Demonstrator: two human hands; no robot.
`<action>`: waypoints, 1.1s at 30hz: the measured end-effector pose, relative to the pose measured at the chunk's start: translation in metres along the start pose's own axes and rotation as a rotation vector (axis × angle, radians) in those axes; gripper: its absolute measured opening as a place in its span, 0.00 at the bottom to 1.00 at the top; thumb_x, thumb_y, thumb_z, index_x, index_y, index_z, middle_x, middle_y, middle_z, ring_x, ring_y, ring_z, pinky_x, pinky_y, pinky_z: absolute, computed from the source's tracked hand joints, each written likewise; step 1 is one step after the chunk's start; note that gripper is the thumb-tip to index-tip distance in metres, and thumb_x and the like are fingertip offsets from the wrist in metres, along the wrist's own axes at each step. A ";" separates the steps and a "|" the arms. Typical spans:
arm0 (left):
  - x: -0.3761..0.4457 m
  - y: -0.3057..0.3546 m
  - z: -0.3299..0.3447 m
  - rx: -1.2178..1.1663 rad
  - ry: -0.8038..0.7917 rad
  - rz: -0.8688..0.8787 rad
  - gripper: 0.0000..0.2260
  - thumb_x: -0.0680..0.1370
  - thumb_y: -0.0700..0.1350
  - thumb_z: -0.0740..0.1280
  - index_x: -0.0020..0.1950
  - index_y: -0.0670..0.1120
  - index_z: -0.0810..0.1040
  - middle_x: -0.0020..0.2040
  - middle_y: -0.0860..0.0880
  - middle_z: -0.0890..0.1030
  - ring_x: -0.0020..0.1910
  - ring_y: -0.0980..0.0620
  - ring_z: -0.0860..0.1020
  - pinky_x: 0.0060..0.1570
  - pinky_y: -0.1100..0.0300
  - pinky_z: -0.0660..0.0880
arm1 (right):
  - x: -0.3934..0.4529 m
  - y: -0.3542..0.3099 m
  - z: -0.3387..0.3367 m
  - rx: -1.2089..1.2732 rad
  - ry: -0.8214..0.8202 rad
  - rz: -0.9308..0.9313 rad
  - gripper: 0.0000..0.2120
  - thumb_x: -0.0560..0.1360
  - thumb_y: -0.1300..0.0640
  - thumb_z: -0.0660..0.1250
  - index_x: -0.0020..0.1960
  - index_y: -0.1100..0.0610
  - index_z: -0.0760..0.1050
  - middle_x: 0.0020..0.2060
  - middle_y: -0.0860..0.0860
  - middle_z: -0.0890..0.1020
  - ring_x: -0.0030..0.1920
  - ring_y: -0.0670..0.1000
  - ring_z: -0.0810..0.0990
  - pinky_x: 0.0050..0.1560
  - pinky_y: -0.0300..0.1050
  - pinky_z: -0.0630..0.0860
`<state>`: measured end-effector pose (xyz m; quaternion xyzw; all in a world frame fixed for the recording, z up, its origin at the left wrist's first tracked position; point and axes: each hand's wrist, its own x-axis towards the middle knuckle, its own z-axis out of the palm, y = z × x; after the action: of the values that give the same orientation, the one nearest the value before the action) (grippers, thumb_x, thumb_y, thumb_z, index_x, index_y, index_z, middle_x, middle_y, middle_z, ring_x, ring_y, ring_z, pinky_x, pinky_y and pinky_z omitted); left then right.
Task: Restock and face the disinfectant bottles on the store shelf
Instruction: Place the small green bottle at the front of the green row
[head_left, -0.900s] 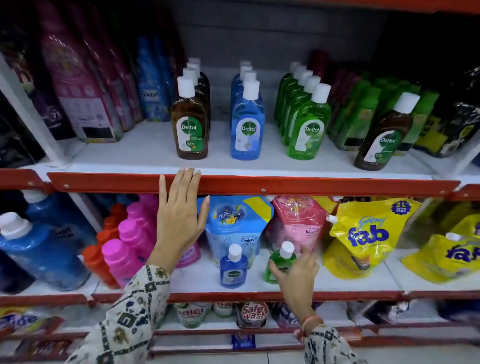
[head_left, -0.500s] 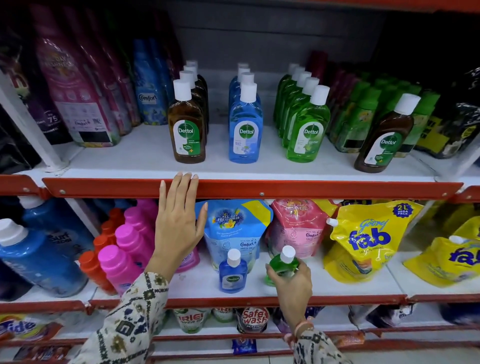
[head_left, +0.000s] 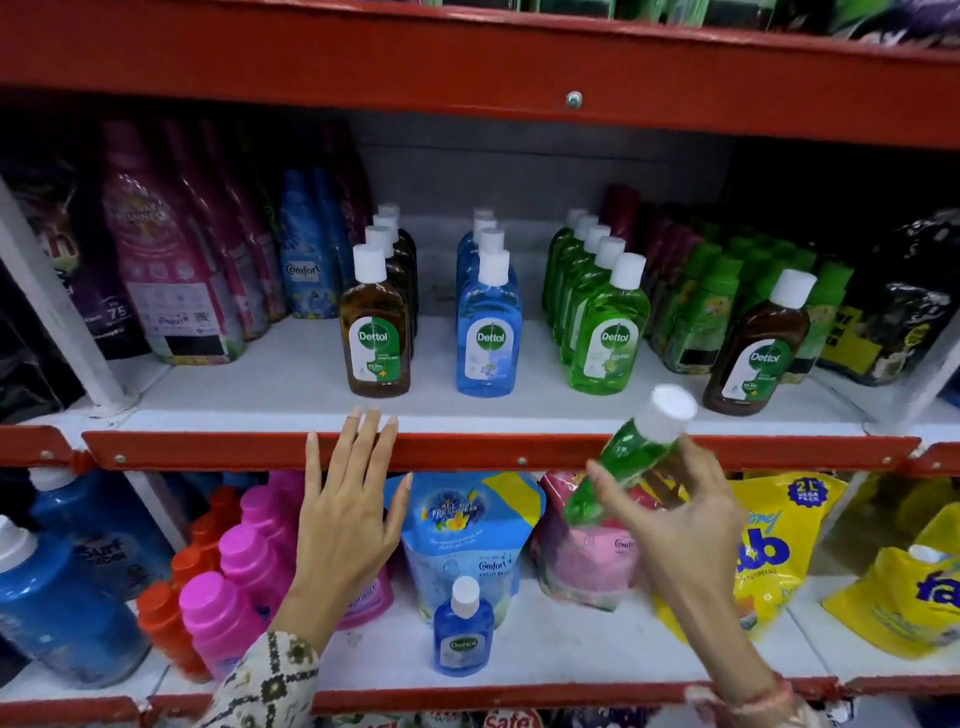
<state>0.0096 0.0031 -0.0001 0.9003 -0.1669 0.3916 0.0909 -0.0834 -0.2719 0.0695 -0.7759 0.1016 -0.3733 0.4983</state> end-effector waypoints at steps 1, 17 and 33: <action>0.003 0.000 0.000 0.000 -0.006 -0.004 0.26 0.82 0.53 0.55 0.79 0.44 0.63 0.79 0.42 0.65 0.79 0.43 0.61 0.77 0.36 0.54 | 0.011 -0.011 -0.002 0.027 0.011 -0.021 0.40 0.58 0.39 0.80 0.65 0.54 0.77 0.49 0.45 0.82 0.48 0.39 0.81 0.49 0.33 0.78; 0.005 0.002 0.004 -0.019 0.000 -0.009 0.26 0.83 0.55 0.51 0.77 0.44 0.66 0.75 0.41 0.71 0.77 0.43 0.64 0.78 0.39 0.50 | 0.116 -0.012 0.027 -0.120 0.146 -0.031 0.34 0.61 0.37 0.77 0.62 0.55 0.78 0.49 0.55 0.85 0.48 0.53 0.81 0.52 0.51 0.79; 0.005 0.006 0.005 -0.009 0.026 -0.019 0.25 0.83 0.55 0.52 0.75 0.42 0.67 0.72 0.40 0.73 0.75 0.41 0.65 0.77 0.37 0.52 | 0.118 0.003 0.037 -0.152 0.170 0.033 0.43 0.58 0.28 0.73 0.62 0.56 0.76 0.49 0.55 0.85 0.50 0.56 0.83 0.50 0.53 0.81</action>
<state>0.0140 -0.0053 0.0008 0.8963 -0.1588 0.4015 0.1006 0.0257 -0.3101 0.1151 -0.7754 0.1841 -0.4206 0.4336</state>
